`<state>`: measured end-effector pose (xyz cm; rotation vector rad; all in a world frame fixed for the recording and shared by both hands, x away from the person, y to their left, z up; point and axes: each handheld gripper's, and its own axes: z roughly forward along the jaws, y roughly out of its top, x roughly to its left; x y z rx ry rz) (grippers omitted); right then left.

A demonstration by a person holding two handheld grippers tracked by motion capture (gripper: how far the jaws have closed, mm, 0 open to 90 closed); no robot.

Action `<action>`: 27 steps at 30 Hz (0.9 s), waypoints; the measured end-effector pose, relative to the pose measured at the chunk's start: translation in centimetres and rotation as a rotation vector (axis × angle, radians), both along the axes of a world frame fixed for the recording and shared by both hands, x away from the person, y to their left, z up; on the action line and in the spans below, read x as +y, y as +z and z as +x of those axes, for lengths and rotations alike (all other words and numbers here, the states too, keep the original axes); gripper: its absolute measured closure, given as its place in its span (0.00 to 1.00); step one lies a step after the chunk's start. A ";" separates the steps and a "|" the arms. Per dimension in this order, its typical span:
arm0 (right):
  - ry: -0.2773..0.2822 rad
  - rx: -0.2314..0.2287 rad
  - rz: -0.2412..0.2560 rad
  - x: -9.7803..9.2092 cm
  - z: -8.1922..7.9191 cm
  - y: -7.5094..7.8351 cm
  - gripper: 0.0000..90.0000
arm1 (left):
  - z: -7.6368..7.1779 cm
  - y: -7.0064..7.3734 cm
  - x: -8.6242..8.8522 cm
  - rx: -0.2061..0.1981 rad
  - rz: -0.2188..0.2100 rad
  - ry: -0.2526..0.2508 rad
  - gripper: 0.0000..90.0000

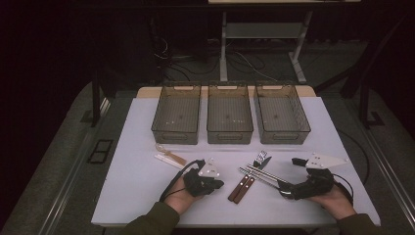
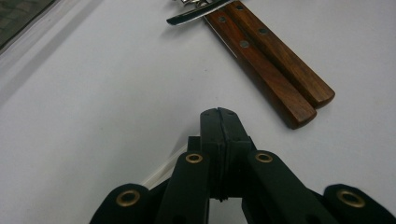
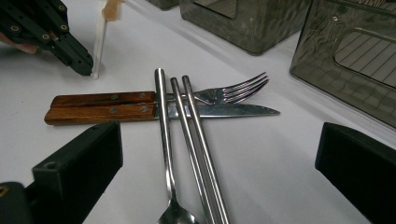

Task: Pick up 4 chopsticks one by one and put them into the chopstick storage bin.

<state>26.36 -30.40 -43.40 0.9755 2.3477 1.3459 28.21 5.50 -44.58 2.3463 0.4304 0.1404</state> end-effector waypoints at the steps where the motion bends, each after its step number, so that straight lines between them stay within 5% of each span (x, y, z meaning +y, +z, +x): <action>1: 0.000 0.000 -0.001 0.0 0.0 0.0 0.01 | 0.0 0.0 0.0 -0.001 0.002 0.000 0.99; 9: 0.002 0.000 0.000 0.0 0.0 0.0 0.01 | 0.3 0.0 -0.2 -0.001 -0.005 0.004 0.99; 13: 0.004 -0.001 0.001 0.0 -0.1 0.0 0.01 | 0.4 0.7 0.7 0.011 -0.044 0.015 0.99; 20: 0.006 -0.001 0.001 0.0 -0.1 0.0 0.01 | 1.1 1.4 4.0 0.036 -0.068 0.083 0.99; 27: 0.006 0.001 0.000 0.0 -0.1 0.0 0.01 | 1.9 2.3 8.4 0.008 -0.074 0.195 0.99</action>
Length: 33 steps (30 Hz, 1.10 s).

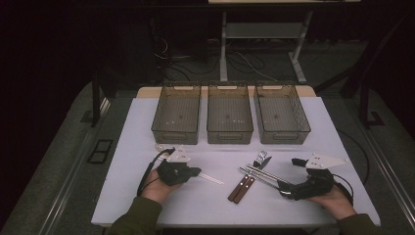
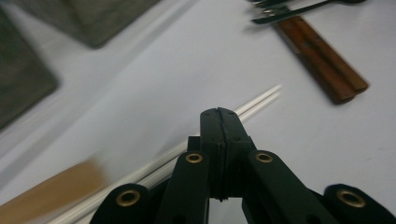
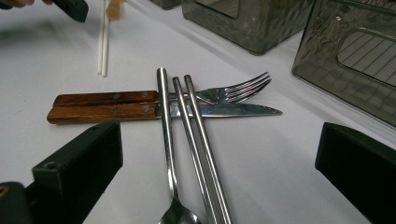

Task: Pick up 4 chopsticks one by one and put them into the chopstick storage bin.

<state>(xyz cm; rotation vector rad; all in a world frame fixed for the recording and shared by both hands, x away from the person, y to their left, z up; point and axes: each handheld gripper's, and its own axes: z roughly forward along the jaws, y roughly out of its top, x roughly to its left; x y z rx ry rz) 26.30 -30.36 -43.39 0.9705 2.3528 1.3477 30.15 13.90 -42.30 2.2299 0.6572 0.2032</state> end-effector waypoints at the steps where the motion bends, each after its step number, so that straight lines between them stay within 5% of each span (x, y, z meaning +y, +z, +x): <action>1: 0.000 0.001 -0.001 0.0 0.0 0.0 0.01 | 0.2 0.1 0.7 -0.005 0.006 0.016 0.99; 14: 0.003 0.004 -0.006 0.1 0.0 -0.1 0.01 | 1.9 -0.2 7.7 -0.053 0.027 0.272 0.99; 33: 0.001 0.006 -0.010 0.1 0.1 -0.2 0.01 | 3.6 -1.7 6.0 -0.057 0.057 0.253 0.99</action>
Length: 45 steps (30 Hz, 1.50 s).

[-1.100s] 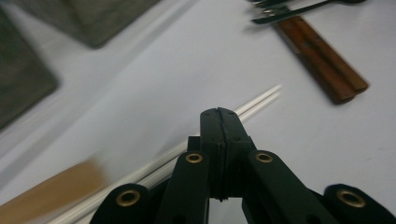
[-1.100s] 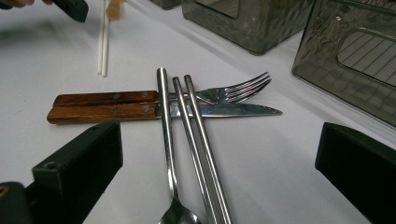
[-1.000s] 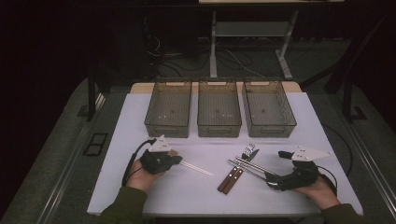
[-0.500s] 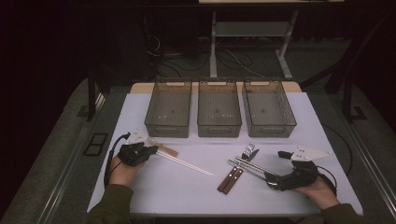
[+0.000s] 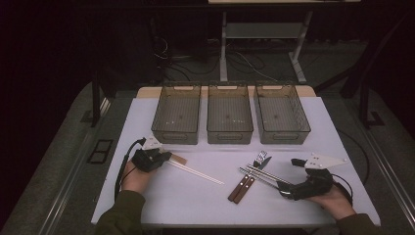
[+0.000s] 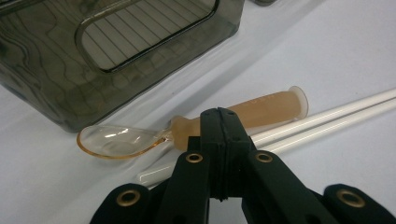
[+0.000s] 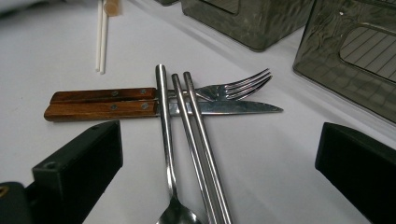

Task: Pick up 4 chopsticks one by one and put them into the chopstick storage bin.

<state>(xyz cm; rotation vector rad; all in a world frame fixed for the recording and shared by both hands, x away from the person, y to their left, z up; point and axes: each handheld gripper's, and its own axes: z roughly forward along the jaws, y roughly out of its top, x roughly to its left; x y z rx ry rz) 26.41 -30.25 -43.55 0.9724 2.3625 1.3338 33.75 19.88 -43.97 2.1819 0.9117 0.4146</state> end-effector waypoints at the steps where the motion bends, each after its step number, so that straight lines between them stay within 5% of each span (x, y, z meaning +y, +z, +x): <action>1: 0.000 0.000 0.000 0.0 0.0 0.0 0.01 | 0.0 0.0 0.0 -0.001 -0.001 0.000 0.99; 45: 0.001 -0.001 0.002 0.0 -0.1 0.1 0.01 | -0.5 -0.2 -0.1 0.005 0.039 -0.014 0.99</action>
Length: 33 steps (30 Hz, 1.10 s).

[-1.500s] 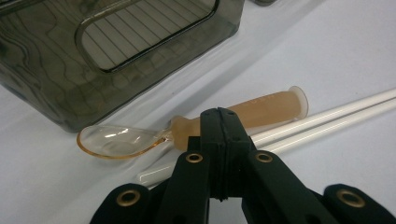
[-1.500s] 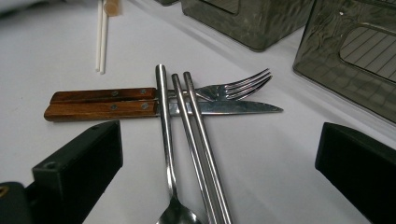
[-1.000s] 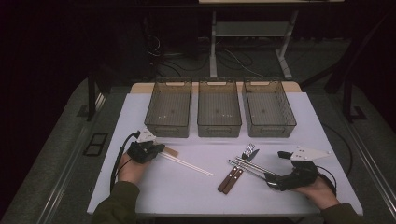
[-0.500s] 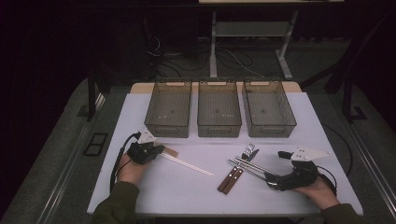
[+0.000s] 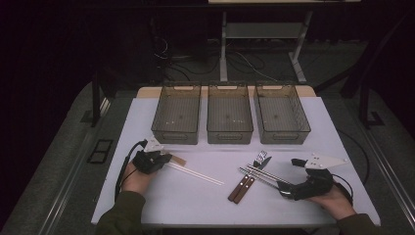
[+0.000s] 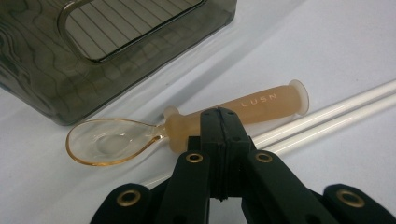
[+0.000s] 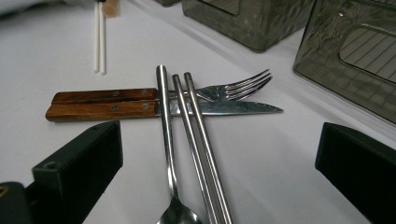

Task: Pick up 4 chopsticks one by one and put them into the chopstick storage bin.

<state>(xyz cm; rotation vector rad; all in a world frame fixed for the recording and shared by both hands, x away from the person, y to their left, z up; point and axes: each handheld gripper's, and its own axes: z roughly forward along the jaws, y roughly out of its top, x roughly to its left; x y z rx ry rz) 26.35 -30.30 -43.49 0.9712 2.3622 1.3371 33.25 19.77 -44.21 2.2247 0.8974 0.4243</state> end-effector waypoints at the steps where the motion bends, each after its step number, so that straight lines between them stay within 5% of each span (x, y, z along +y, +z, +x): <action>1: 0.000 0.000 0.000 0.0 0.0 0.0 0.01 | 0.0 0.0 0.0 0.000 0.002 0.000 0.99; 33: 0.002 0.001 0.000 0.0 0.0 0.0 0.01 | -0.7 0.2 0.5 0.036 0.003 0.000 0.99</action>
